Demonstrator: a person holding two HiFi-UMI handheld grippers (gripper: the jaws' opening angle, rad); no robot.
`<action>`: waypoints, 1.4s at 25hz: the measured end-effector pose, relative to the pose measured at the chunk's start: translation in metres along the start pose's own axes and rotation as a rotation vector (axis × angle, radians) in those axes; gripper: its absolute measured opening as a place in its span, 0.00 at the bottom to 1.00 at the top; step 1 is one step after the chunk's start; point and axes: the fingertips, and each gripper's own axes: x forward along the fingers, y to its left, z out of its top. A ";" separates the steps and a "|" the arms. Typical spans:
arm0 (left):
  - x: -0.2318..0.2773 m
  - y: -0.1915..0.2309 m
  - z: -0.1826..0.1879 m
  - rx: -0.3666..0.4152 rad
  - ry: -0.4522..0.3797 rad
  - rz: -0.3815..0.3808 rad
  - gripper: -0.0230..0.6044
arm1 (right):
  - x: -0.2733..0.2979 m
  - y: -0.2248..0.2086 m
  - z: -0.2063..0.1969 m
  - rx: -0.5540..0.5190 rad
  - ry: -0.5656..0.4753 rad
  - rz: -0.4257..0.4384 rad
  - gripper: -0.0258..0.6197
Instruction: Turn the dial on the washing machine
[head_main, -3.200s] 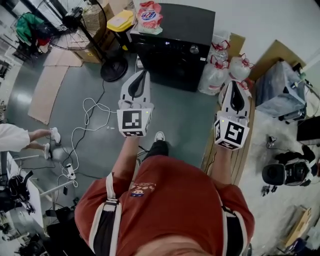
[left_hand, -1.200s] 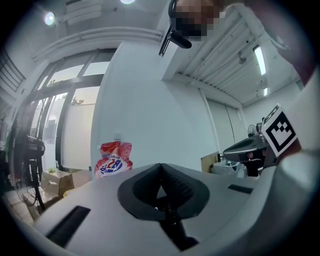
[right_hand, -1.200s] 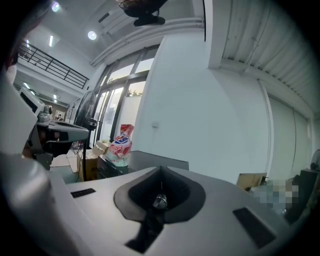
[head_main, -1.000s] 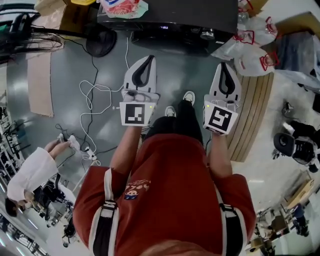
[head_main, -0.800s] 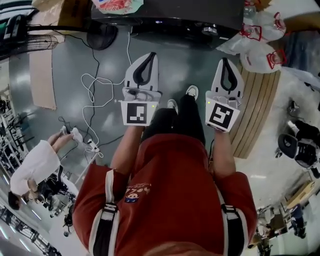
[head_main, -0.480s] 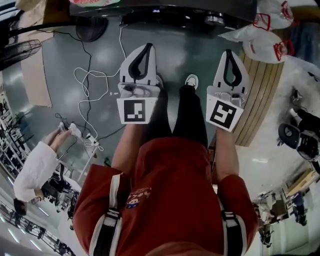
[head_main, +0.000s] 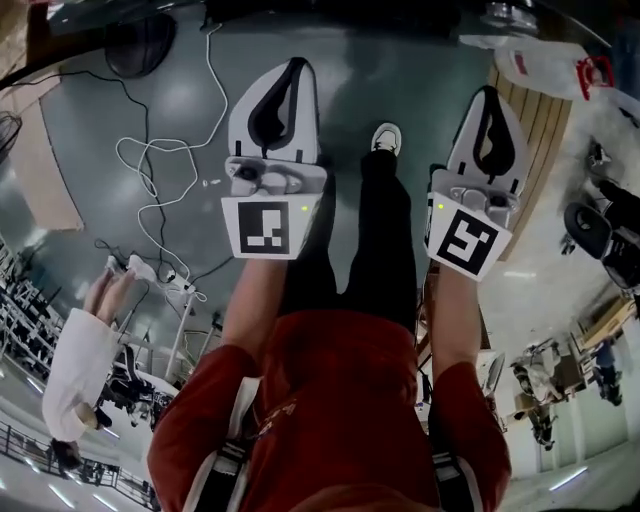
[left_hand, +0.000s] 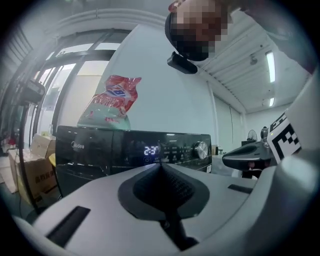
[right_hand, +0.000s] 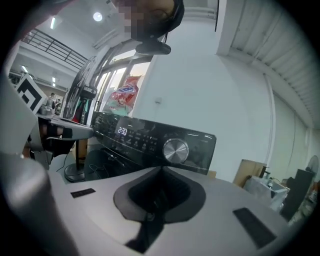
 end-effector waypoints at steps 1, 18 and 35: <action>-0.001 0.007 -0.010 0.010 0.004 0.000 0.05 | 0.002 0.008 -0.008 0.002 0.004 -0.006 0.06; 0.002 0.032 -0.112 0.037 0.074 0.016 0.05 | 0.018 0.049 -0.080 0.016 0.015 -0.034 0.06; 0.004 -0.003 -0.111 0.030 0.099 -0.030 0.05 | 0.049 0.000 -0.014 -0.071 -0.060 -0.074 0.34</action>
